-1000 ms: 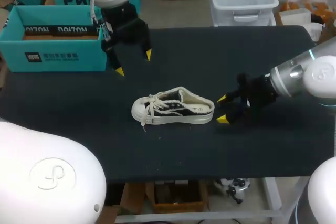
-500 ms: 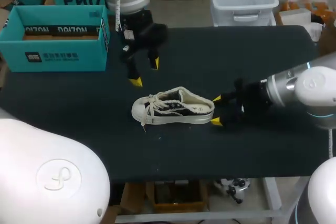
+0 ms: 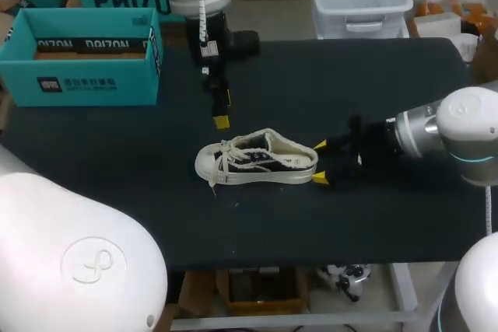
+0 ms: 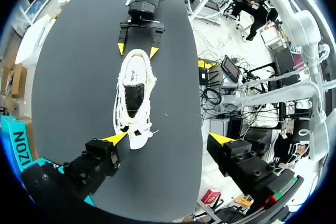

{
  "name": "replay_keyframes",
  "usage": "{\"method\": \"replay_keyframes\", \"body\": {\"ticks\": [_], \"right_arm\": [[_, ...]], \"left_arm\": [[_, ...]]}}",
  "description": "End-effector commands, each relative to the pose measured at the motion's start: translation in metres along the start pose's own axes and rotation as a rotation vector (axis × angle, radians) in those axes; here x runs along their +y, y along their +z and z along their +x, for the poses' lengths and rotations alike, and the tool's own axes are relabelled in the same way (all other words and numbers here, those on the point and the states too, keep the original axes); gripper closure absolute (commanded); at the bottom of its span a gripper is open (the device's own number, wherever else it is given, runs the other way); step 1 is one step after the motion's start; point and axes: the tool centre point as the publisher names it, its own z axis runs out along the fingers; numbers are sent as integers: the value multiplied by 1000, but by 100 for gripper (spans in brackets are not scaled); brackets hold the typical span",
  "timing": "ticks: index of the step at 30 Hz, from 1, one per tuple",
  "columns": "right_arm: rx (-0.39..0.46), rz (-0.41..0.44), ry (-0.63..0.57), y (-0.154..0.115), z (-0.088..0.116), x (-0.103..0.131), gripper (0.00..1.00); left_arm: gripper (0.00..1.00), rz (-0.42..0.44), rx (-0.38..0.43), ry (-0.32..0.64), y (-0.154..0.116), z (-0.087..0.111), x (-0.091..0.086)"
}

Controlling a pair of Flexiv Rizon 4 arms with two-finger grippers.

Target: Open the shoe tongue, take the insole out of the shoe, put the insole back into the shoe, and pack the shoe into the shoebox

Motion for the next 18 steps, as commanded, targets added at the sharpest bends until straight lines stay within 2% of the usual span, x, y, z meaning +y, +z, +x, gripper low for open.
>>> {"method": "replay_keyframes", "body": {"ticks": [1,4,8,13,15,18], "right_arm": [[16,-18,-17,5,-7,-2,0],[19,-32,-36,8,-10,-1,0],[41,-52,-45,13,-14,-1,0],[85,-98,-45,14,-14,-1,0],[92,-87,-31,13,-12,0,0],[97,-88,-28,14,-9,1,0]], "left_arm": [[0,52,7,-542,9,6,-8],[0,85,-9,-627,12,9,-7],[0,101,-24,-690,16,10,-6],[0,104,-56,-720,20,12,-6],[0,112,-83,-750,20,12,-5],[0,116,-81,-757,21,12,-6]]}}
